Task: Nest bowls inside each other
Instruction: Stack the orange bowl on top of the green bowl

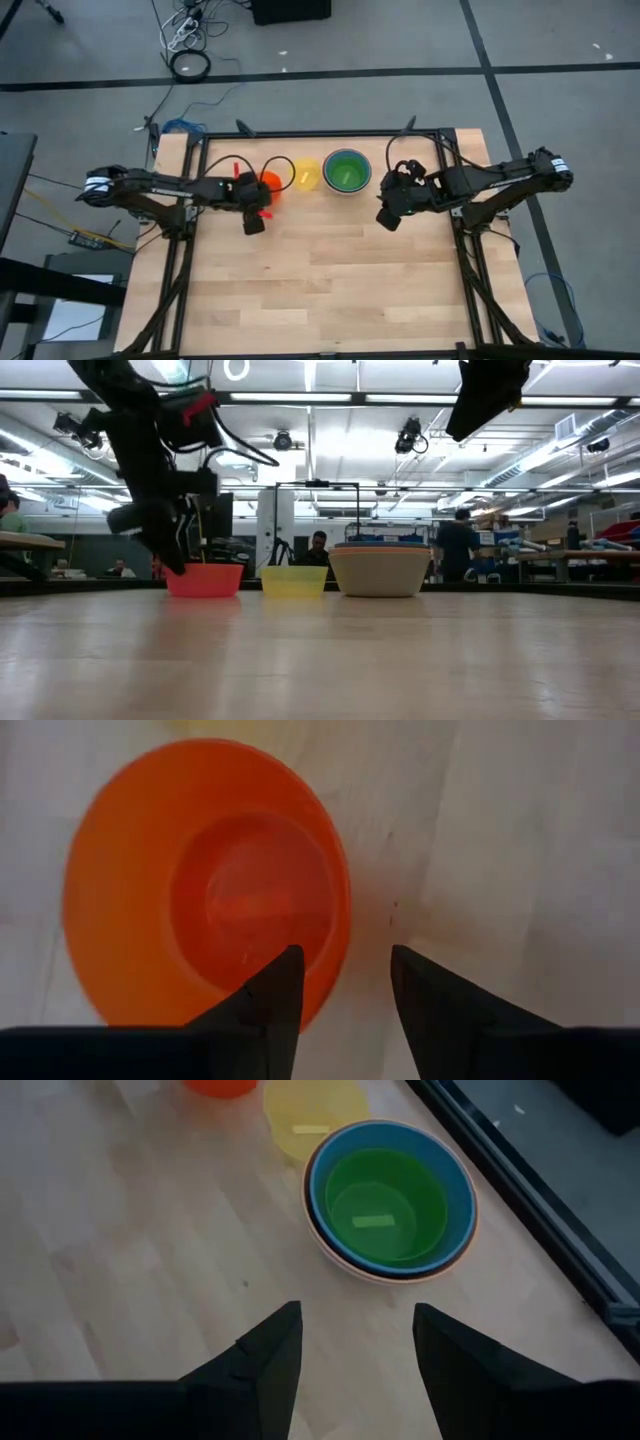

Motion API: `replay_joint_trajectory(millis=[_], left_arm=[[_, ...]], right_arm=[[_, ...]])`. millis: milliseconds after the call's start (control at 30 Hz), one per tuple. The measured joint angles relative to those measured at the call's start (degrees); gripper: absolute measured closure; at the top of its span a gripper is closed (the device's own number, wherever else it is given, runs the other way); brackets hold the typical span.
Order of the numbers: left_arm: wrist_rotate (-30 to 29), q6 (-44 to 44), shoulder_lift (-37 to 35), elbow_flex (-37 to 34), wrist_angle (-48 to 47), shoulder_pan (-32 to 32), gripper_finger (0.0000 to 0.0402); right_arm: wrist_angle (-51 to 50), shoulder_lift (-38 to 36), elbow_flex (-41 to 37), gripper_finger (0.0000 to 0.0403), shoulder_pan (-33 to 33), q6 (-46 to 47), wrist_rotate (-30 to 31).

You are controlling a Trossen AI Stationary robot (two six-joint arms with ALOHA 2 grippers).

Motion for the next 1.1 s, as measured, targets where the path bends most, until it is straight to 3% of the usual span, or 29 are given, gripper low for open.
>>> replay_joint_trajectory(millis=[200,267,433,567,700,867,1100], left_arm=[[0.12,3.08,5.80,0.00,5.38,1.42,0.0242],[2.82,3.39,6.70,0.02,6.86,1.81,0.0256],[5.79,2.90,6.68,0.02,7.09,2.04,0.0378],[5.60,1.03,6.17,1.55,4.93,1.90,0.0394],[5.48,0.45,6.11,8.67,2.13,0.38,0.0396],[2.40,8.31,8.33,20.65,1.73,-0.19,0.0398],[3.74,17.24,21.06,39.31,1.00,3.45,0.0399]], right_arm=[[-0.11,0.02,0.00,0.0224,0.00,0.28,0.00],[-0.11,-0.01,0.00,0.0224,0.00,0.32,0.02],[-0.18,0.02,0.00,0.0224,-0.02,0.37,0.02],[-0.21,0.02,0.00,0.0224,0.00,0.37,0.00],[-1.52,0.02,0.00,0.0224,-0.01,0.86,0.02],[-4.66,0.02,0.00,0.0224,-0.02,2.41,0.16],[-5.40,0.02,0.00,0.0224,0.67,2.48,0.19]])
